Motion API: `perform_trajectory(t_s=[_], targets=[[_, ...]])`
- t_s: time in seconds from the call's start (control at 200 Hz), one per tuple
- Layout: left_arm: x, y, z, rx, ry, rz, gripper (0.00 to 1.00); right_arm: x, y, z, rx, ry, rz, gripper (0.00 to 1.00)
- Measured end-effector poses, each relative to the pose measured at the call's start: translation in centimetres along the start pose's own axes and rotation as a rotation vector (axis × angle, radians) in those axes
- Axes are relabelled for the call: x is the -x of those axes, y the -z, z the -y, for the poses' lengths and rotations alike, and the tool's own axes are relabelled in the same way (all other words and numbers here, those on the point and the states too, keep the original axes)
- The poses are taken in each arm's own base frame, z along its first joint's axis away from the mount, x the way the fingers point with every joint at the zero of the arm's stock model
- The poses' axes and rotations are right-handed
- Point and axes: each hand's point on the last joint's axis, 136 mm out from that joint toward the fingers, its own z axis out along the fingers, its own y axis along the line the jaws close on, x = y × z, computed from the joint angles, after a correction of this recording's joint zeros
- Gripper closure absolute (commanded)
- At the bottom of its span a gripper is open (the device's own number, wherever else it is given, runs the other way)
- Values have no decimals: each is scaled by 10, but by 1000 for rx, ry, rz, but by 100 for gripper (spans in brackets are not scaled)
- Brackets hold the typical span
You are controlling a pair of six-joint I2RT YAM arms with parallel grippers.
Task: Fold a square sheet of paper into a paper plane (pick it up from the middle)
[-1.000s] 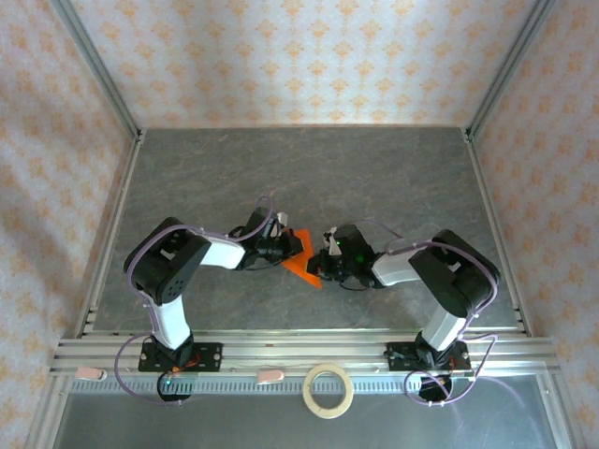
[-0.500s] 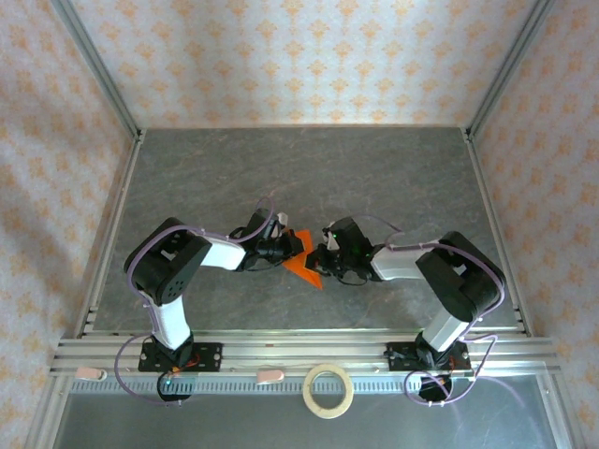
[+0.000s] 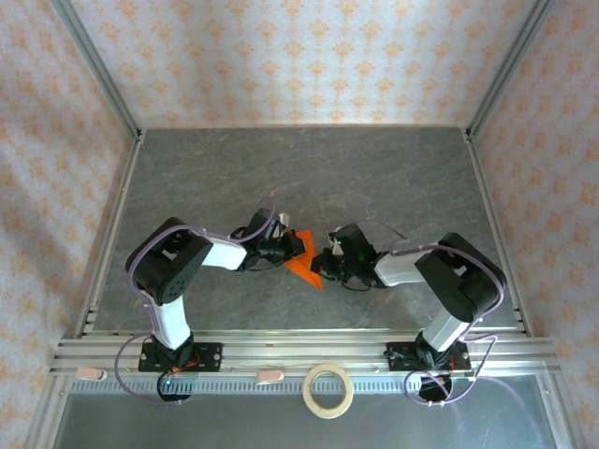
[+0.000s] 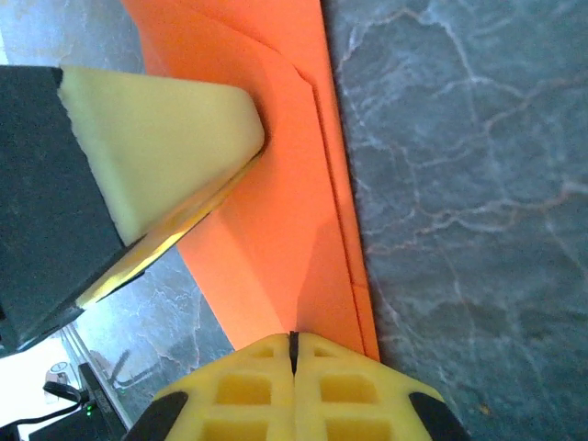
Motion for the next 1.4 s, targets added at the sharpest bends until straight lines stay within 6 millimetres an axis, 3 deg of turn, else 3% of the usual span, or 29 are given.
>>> perform_trajectory(t_s=[0.505,0.676,0.956,1.161,1.396], targets=[[3,-2,2,-3,-2,4,100,18,5,-27,37,-13,31,100],[3,-2,3,-2,-3,4,100,16,-10,-1,-38,-36,18,100],[10,-1,12,14,-47,-6,94,16,-5,3,-35,-21,46,100],[14,10,34,-34,-78,13,99,17,-5,3,-35,-18,47,100],[7,5,26,-19,-82,-12,100,16,-5,3,-36,-14,47,100]])
